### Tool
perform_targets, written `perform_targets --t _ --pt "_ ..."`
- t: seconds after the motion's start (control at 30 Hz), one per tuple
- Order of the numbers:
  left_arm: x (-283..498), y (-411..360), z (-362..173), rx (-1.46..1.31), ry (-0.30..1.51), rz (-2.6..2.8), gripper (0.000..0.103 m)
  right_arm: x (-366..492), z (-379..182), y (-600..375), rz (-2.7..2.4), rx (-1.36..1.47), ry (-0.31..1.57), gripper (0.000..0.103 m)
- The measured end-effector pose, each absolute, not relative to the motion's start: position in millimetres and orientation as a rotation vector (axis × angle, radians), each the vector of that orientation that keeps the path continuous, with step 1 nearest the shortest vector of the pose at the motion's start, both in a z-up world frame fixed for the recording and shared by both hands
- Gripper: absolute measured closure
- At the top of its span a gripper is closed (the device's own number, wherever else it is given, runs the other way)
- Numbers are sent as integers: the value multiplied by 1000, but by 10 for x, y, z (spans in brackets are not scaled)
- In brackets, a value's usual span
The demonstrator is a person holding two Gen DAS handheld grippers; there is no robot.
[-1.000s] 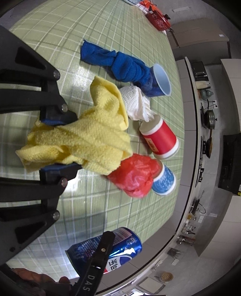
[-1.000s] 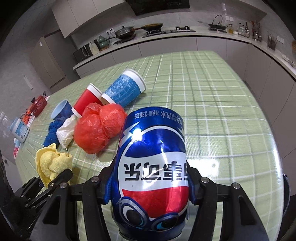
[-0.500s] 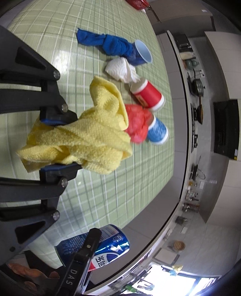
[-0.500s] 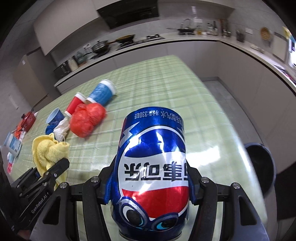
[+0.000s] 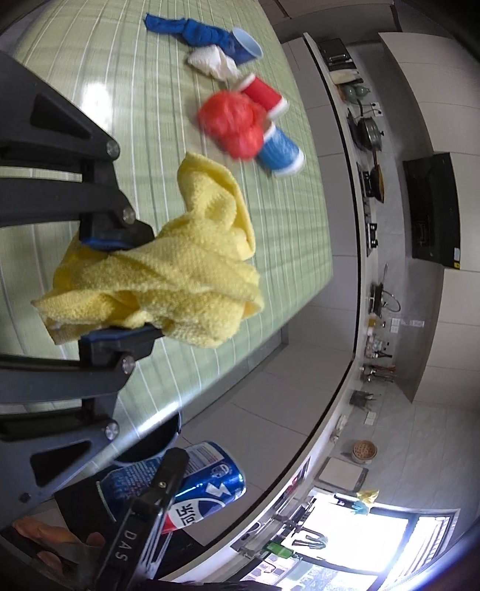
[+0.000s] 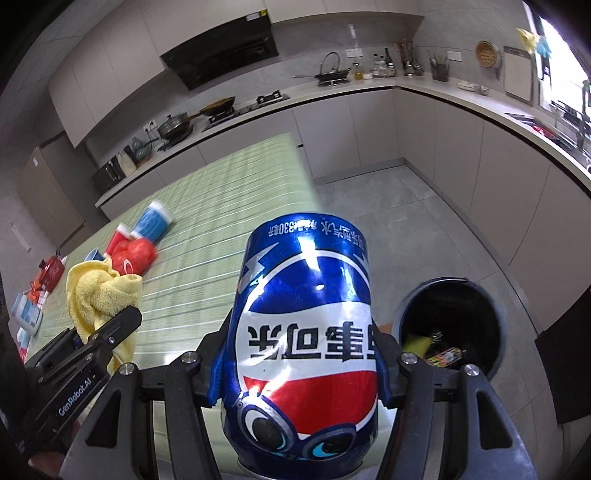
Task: Collect trash
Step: 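Lift the yellow cloth with left tool while right tool lifts Pepsi can, then carry cloth and Pepsi can over the black bucket and release both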
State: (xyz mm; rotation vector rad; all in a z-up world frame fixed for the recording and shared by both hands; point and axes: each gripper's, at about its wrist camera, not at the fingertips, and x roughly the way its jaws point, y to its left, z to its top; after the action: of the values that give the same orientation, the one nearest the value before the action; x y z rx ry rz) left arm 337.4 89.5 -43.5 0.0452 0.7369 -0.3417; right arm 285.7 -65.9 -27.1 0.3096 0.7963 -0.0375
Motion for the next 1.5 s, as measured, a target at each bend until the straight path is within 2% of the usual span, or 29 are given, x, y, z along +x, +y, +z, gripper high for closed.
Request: perform_targets --t 0.3,0.6,0.87,1.2,1.3,1.5 --pt "3277 -433 -561 0 785 -409 70 2625 -497 -2205 -91 324 835 41" --pt "3331 -1354 -972 24 876 -479 70 2552 -992 -3092 -119 382 895 40" --pt "3383 -1547 -1505 31 957 -418 70 2848 -1666 -3265 -59 380 988 40" --pt "3513 -1590 -1863 24 999 -329 70 3270 -2264 -3275 11 341 1093 39" --pt "3545 -1672 -1942 28 1010 -322 68 3339 -2306 -3317 -10 332 1100 24" --pt "3605 -1848 -2035 32 1052 -312 54 3233 -2182 -3503 -51 364 1042 22"
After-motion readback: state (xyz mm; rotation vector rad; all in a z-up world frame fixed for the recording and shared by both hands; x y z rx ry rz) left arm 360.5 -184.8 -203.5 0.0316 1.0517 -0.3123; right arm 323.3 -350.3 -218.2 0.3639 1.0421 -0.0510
